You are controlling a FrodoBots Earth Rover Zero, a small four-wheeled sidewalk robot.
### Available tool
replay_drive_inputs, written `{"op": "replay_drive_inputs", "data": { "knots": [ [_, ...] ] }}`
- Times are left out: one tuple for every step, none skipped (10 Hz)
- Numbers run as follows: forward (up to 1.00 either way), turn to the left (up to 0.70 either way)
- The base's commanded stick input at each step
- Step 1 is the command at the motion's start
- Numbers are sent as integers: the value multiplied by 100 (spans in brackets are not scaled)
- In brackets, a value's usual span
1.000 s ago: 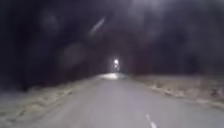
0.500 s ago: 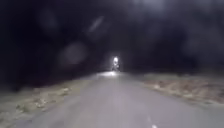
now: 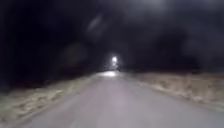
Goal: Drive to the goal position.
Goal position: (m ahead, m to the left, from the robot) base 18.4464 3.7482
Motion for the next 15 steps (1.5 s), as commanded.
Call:
{"op": "replay_drive_inputs", "data": {
  "knots": [
    [85, 0],
    [85, 0],
    [85, 0],
    [85, 0],
    [85, 0],
    [85, 0],
    [85, 0],
    [85, 0],
    [85, 0],
    [85, 0],
    [85, 0],
    [85, 0],
    [85, 0],
    [85, 0],
    [85, 0]
  ]
}}
